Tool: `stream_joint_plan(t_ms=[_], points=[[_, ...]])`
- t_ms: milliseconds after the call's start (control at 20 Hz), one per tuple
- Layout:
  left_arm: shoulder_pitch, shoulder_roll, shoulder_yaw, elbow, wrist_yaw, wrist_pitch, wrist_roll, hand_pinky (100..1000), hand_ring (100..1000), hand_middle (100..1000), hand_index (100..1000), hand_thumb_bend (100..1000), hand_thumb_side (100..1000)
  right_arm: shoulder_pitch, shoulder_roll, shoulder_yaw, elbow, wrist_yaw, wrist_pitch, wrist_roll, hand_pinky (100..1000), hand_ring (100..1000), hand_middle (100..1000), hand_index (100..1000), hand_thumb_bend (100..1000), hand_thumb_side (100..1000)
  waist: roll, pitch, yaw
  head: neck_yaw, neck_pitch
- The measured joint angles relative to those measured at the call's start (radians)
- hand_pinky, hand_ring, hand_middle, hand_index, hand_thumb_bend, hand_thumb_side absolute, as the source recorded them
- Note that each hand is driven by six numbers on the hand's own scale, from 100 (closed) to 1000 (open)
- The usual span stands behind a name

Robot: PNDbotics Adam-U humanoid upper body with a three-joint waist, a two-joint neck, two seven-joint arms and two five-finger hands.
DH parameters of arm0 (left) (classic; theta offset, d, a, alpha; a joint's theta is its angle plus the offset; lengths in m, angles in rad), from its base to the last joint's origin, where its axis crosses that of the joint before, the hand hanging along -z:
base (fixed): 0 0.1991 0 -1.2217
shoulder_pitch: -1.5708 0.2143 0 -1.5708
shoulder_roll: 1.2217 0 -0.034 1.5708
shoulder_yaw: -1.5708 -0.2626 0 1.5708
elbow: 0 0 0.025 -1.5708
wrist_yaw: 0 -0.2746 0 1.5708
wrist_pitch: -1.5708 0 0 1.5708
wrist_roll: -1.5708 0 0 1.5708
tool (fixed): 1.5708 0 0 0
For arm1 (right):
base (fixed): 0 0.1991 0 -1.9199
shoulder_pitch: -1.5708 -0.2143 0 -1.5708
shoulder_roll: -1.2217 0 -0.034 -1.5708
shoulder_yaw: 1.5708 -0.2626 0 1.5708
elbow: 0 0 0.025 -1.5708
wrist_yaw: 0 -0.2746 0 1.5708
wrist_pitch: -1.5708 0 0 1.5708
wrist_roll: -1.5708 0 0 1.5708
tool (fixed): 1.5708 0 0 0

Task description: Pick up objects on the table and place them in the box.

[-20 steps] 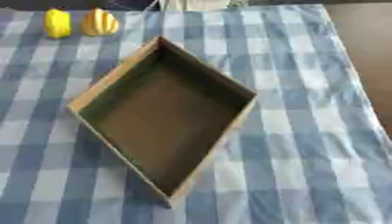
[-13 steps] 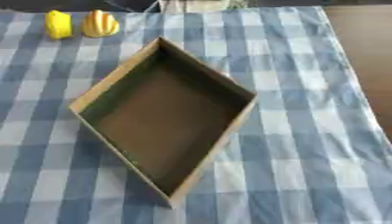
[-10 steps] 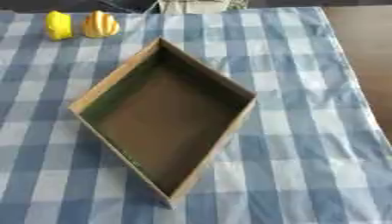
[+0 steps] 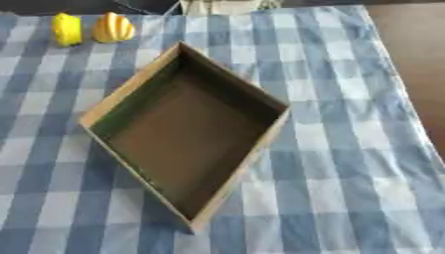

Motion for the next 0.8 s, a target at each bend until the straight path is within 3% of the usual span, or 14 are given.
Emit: stream_joint_plan(t_ms=[150, 300, 350, 400, 600, 800], points=[[-0.129, 0.077, -0.046, 0.144, -0.003, 0.134, -0.075, 878, 934, 815, 878, 439, 487, 0.0, 0.0, 0.006, 0.0, 0.0, 0.003, 0.004, 821, 825, 645, 806, 100, 628, 0.007, 0.0, -0.008, 0.005, 0.008], [-0.285, 0.107, -0.105, 0.347, -0.056, 0.231, -0.184, 896, 945, 829, 899, 456, 473, -0.002, -0.001, 0.013, 0.0, 0.0, 0.005, 0.014, 821, 826, 644, 806, 100, 631, 0.016, 0.0, -0.025, 0.013, 0.013], [-0.335, 0.107, -0.124, 0.419, -0.084, 0.25, -0.225, 907, 952, 834, 914, 597, 391, -0.003, -0.002, 0.015, 0.0, 0.0, 0.006, 0.016, 821, 826, 643, 806, 100, 623, 0.021, 0.001, -0.033, 0.016, 0.013], [-0.383, 0.103, -0.14, 0.49, -0.119, 0.263, -0.269, 915, 957, 846, 923, 474, 453, -0.006, -0.003, 0.018, 0.0, 0.0, 0.007, 0.019, 821, 826, 642, 806, 100, 635, 0.026, 0.003, -0.04, 0.02, 0.013], [-0.535, 0.046, -0.175, 0.741, -0.287, 0.267, -0.457, 937, 972, 858, 936, 562, 338, -0.023, -0.01, 0.026, 0.0, -0.001, 0.01, 0.03, 821, 827, 641, 806, 100, 639, 0.044, 0.028, -0.074, 0.04, 0.004], [-0.614, -0.036, -0.173, 0.911, -0.436, 0.246, -0.599, 947, 974, 854, 929, 654, 243, -0.05, -0.01, 0.037, 0.0, -0.006, 0.012, 0.043, 821, 827, 640, 806, 100, 643, 0.061, 0.052, -0.119, 0.07, -0.023]])
